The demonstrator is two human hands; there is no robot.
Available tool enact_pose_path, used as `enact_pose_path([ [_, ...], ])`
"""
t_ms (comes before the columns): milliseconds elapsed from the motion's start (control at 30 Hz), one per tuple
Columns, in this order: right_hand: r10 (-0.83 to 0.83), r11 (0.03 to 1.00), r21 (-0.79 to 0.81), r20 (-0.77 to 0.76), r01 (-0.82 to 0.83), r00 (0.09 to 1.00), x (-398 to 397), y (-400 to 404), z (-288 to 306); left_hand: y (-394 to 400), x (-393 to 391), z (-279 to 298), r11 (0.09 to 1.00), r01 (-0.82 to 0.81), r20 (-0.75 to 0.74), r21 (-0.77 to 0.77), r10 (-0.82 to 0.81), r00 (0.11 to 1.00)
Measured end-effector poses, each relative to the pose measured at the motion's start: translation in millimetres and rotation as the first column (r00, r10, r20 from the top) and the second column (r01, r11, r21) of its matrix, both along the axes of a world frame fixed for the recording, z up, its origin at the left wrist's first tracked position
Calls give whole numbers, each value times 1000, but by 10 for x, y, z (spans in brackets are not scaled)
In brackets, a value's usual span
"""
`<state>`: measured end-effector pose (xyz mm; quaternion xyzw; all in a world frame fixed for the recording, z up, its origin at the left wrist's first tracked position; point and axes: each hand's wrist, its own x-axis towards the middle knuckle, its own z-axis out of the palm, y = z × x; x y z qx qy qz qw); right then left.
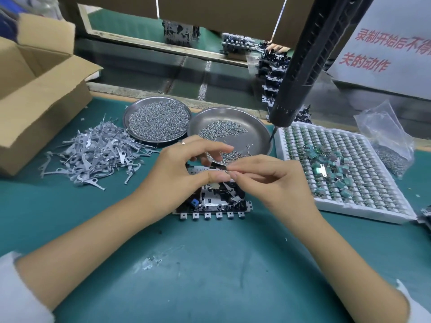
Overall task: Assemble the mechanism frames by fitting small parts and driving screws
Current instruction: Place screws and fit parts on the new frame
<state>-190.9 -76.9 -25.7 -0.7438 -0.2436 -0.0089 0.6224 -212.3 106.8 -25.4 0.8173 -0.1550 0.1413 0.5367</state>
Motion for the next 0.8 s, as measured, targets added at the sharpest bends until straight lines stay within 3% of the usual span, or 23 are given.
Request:
enact_pose_path([
  [133, 43, 977, -213, 278, 18, 960, -105, -21, -150, 173, -68, -10, 997, 49, -52, -56, -51, 997],
  [267, 124, 947, -319, 466, 35, 876, -169, 56, -275, 194, -138, -86, 977, -96, -57, -191, 86, 995],
  [601, 193, 920, -388, 577, 59, 793, -156, 85, -366, 136, -185, -170, 980, -161, -80, -119, 152, 985],
  [801, 177, 930, -366, 518, 29, 837, -171, 77, -370, 134, -223, -158, 988, -73, 70, 139, 63, 996],
])
